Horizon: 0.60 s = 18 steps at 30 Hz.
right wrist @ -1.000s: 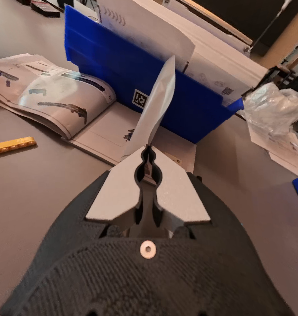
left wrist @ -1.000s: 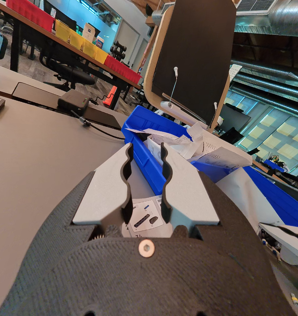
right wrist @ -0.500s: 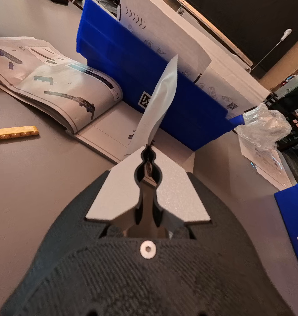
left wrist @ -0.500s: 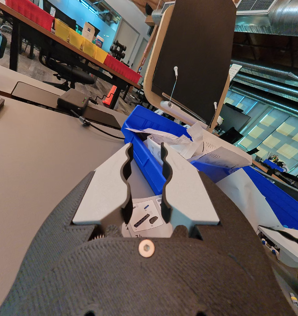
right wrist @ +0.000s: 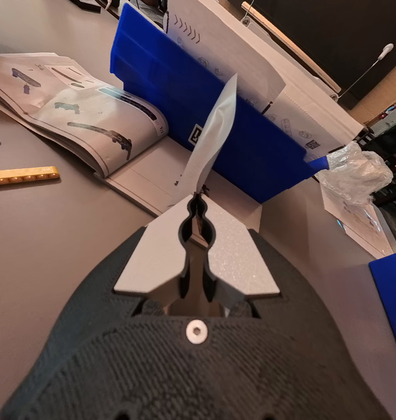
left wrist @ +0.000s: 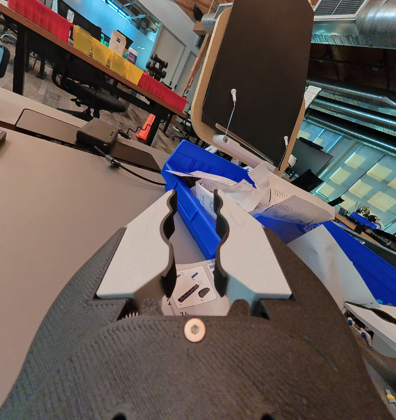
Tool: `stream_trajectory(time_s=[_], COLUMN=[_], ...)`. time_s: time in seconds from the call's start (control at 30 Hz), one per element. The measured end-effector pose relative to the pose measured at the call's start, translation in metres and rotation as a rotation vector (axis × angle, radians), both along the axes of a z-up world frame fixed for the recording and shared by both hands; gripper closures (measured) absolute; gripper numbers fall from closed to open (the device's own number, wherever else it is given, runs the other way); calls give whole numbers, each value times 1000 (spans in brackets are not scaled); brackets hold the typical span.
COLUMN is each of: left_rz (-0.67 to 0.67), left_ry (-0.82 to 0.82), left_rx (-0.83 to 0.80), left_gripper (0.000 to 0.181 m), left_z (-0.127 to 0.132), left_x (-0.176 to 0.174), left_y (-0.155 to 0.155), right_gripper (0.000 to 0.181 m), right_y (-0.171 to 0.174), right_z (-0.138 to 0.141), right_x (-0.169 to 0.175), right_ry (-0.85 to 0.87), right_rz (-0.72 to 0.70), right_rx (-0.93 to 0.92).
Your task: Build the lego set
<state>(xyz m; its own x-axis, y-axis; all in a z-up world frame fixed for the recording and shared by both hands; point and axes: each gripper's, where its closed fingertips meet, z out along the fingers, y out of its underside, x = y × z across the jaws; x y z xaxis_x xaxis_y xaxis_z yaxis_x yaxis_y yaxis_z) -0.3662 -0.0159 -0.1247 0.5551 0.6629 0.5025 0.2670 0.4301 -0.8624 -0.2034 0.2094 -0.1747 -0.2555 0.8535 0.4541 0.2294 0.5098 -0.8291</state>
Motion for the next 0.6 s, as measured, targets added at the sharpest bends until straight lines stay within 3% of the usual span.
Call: stream_trajectory(time_s=[0.13, 0.3, 0.47, 0.6], left_rz=[0, 3, 18, 44], left_ry=[-1, 2, 3, 8], left_rx=[5, 22, 83, 127], left_gripper=[151, 152, 152, 153], left_z=[0, 2, 7, 11], left_x=[0, -1, -2, -4], left_y=[-1, -3, -14, -27], right_gripper=[181, 181, 181, 180], right_y=[-14, -81, -161, -200], right_z=[11, 27, 19, 3], right_x=[4, 1, -11, -11], right_ry=[49, 14, -31, -76], right_rz=[56, 187, 319, 378], right_rx=[-13, 40, 123, 179])
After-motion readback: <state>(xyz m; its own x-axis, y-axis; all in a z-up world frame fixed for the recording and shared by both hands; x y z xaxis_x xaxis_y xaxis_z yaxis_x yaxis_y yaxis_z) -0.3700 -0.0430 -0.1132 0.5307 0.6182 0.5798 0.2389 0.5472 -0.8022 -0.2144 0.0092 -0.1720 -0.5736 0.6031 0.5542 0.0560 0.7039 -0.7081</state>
